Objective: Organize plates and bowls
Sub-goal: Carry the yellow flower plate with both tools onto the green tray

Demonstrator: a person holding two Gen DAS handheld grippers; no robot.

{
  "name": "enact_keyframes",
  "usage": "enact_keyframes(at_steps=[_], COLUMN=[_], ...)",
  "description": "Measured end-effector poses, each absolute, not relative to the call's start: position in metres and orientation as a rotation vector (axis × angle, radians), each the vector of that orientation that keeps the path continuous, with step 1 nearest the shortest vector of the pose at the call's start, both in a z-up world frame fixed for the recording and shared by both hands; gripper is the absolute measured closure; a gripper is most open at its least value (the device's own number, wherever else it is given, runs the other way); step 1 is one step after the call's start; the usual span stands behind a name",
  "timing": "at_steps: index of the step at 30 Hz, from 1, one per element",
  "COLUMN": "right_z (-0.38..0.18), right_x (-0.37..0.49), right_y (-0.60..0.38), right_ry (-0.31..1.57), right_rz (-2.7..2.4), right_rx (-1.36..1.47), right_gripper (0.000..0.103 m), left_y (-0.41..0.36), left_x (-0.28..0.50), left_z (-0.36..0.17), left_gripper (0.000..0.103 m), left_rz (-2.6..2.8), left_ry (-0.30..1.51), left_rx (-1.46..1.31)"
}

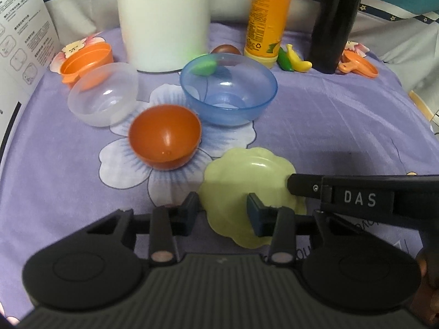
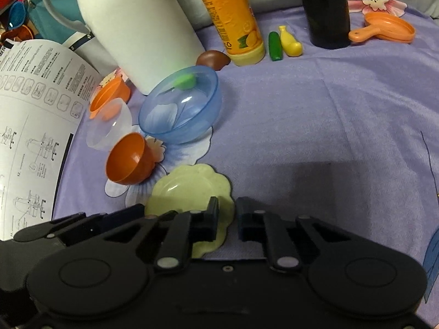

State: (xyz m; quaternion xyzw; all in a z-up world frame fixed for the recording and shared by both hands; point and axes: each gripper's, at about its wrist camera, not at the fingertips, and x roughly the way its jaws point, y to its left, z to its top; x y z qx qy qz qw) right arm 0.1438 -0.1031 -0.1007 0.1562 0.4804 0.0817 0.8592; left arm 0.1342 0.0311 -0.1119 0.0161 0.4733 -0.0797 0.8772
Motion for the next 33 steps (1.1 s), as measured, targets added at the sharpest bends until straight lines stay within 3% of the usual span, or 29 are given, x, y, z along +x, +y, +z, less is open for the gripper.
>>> enact_keyframes(at_steps=[16, 33], right_z=[-0.093, -0.043], right_x=[0.126, 0.072], right_y=[-0.103, -0.090], right_ry=[0.998, 0.968], right_rz=[0.128, 0.173], right_rx=[0.342, 0.356], right_gripper=[0.087, 0.083], left_y=[0.029, 0.055], left_x=[0.121, 0.061], left_z=[-0.102, -0.051], left_gripper=[0.070, 0.071], left_rz=[-0.163, -0.145], left_ry=[1.004, 0.953], left_rx=[0.021, 0.000])
